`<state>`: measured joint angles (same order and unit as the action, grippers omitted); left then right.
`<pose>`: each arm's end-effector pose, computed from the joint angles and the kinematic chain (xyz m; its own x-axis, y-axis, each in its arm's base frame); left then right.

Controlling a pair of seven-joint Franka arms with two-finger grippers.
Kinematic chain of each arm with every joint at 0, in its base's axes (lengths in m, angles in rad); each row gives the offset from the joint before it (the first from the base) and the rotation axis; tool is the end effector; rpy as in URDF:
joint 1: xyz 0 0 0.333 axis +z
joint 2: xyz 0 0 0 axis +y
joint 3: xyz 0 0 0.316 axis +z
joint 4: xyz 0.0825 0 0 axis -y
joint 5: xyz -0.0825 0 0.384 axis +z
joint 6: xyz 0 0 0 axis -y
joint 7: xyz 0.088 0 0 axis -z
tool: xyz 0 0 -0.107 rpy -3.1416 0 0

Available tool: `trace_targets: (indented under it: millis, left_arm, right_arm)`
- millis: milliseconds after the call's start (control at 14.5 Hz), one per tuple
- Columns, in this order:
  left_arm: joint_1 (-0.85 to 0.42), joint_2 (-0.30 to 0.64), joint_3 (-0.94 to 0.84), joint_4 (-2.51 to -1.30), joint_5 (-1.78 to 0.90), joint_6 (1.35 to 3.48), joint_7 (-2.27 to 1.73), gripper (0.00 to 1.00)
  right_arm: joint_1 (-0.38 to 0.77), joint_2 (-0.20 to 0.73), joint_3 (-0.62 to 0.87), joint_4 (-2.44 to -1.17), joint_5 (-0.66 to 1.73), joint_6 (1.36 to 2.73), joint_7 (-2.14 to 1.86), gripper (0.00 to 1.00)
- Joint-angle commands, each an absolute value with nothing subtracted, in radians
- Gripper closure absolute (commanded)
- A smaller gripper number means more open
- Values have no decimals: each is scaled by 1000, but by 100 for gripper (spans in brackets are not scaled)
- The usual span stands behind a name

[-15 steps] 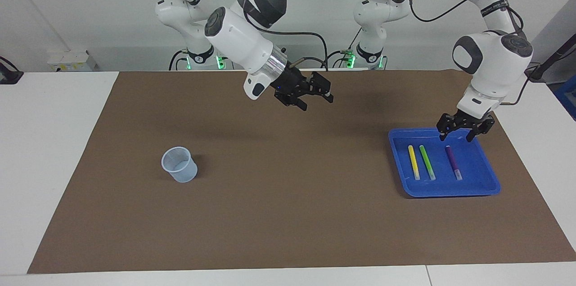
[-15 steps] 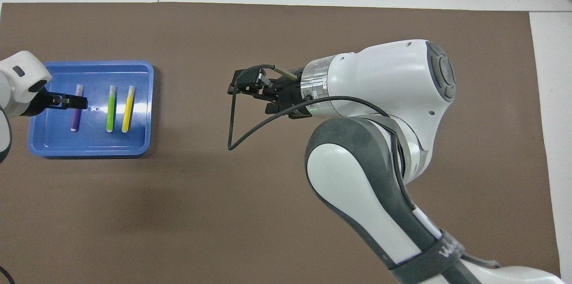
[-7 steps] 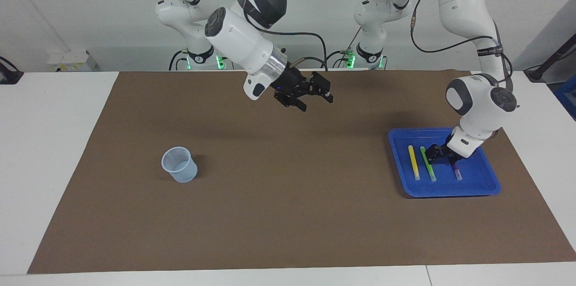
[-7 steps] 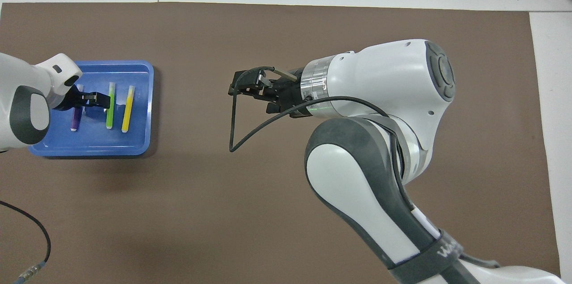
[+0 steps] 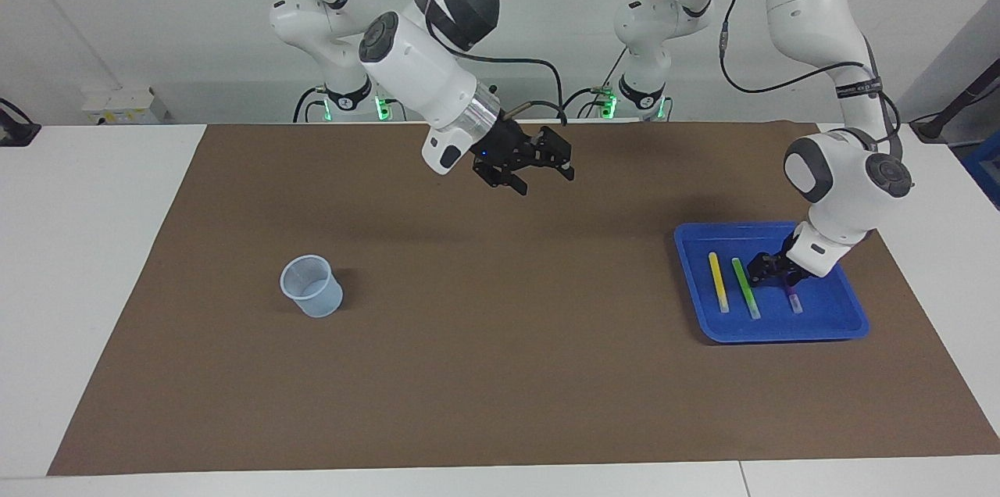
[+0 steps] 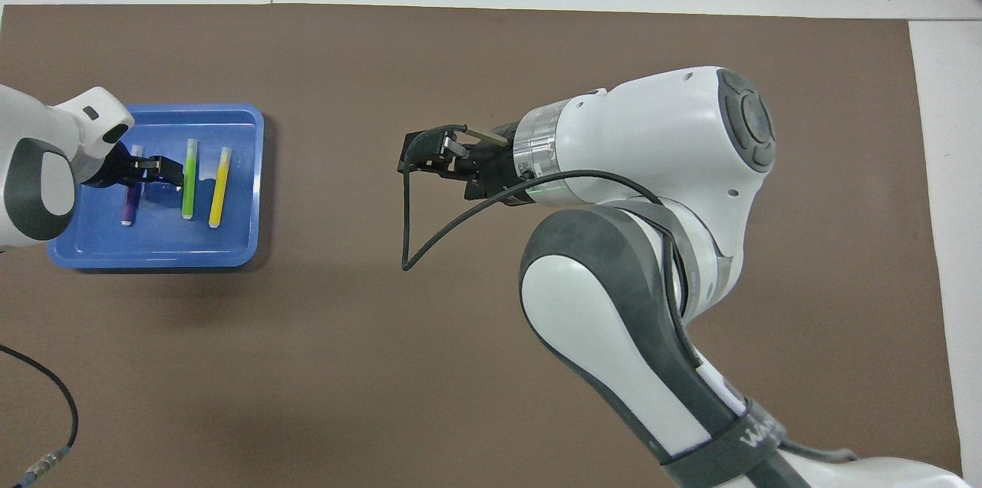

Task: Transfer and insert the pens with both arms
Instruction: 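Lower the left gripper over the purple pen in the tray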

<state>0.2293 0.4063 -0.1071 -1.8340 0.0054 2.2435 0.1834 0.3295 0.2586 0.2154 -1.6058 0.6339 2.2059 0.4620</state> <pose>0.6360 0.0830 0.3117 0.9984 -0.0555 0.0123 -0.0559 -0.9978 0.0364 0.5718 0.3524 0.5249 0.9767 -0.1976 -0.0842 -0.2049 -0.7399 -0.6407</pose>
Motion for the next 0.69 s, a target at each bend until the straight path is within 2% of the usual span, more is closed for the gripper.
trace_targets:
  millis: [0,275,482,620]
  left_arm:
    - [238,431,-104,-1758,18,2249,175,16]
    - [259,481,-104,-1677,24,2210,179,17]
    - [284,517,-107,-1664,72,2204,193,20]
    - [310,601,-109,-1579,80,2168,282,25]
  right_arm:
    - [327,258,218,-1606,621,2194,434,0]
    - [328,258,216,-1606,620,2194,434,0]
    - [327,258,218,-1606,620,2195,433,0]
    - [327,258,216,-1606,620,2197,428,0]
